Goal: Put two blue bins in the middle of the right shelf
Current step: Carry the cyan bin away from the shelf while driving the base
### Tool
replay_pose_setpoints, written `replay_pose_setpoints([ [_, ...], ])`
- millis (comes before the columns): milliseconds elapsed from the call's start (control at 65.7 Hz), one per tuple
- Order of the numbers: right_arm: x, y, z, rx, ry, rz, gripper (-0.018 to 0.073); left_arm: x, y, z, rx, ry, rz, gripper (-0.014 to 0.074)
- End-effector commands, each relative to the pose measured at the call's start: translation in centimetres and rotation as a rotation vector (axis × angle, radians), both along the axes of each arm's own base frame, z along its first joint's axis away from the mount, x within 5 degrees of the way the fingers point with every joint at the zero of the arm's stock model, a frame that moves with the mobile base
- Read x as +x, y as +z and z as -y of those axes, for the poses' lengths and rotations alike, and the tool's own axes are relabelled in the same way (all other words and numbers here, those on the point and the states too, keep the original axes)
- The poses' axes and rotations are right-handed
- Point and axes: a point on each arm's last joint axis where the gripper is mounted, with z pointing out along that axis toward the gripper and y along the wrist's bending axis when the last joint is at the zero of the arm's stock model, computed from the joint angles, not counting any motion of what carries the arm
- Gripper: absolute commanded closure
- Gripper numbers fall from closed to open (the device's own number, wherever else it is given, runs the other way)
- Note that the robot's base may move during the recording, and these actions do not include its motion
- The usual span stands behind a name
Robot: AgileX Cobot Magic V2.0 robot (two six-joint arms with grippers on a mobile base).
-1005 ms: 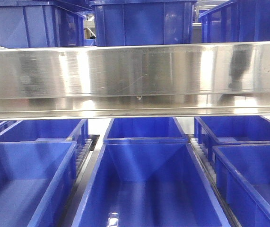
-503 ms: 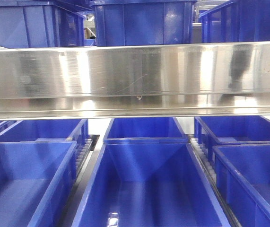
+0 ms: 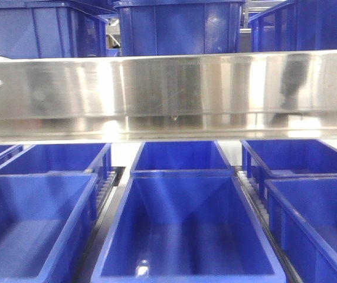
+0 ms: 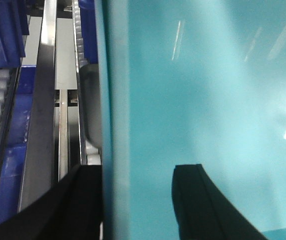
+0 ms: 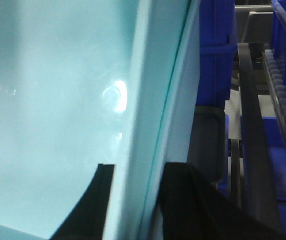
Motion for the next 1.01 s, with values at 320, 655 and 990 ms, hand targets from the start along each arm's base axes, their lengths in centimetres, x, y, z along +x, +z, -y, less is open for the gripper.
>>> replay_pose_setpoints([
  [320, -0.66, 2.38, 0.56, 0.042, -0.021, 0.164, 0.0713, -0.68, 1.53, -0.32, 0.011, -0.018, 0.085, 0.0707],
  [655, -0.66, 2.38, 0.56, 0.042, -0.021, 0.164, 0.0713, -0.68, 1.53, -0.32, 0.011, -0.018, 0.085, 0.0707],
  [990, -0.66, 2.38, 0.56, 0.042, -0.021, 0.164, 0.0713, -0.68, 1.53, -0.32, 0.011, -0.018, 0.085, 0.0707],
])
